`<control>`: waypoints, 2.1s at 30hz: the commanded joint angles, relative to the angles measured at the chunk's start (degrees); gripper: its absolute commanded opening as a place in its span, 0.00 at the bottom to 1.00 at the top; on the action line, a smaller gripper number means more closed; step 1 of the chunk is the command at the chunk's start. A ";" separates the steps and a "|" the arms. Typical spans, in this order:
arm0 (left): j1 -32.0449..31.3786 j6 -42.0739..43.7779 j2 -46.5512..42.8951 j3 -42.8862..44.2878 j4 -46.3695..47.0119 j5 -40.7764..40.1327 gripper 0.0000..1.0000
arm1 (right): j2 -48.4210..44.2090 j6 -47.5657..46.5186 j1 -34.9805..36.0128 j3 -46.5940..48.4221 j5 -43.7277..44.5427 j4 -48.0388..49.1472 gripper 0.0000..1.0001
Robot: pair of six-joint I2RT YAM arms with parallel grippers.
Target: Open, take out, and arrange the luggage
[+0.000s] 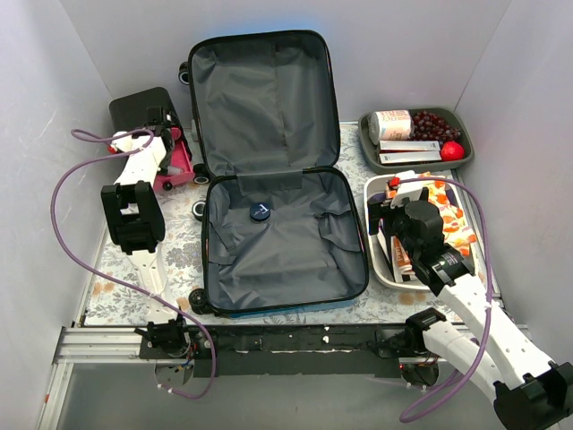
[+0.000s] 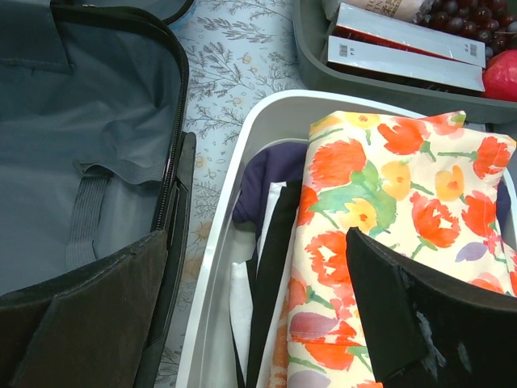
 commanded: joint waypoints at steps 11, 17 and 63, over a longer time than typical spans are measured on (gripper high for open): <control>0.45 -0.78 -10.80 -4.48 10.09 6.48 0.94 | 0.02 -0.37 0.37 0.38 0.84 1.79 0.98; 0.37 14.88 -23.53 -19.15 22.29 13.34 0.98 | -0.07 -0.02 0.37 0.03 -0.40 2.31 0.98; 2.30 43.37 -23.03 -45.55 52.38 14.84 0.47 | -0.07 0.24 0.37 -0.67 -1.19 2.93 0.98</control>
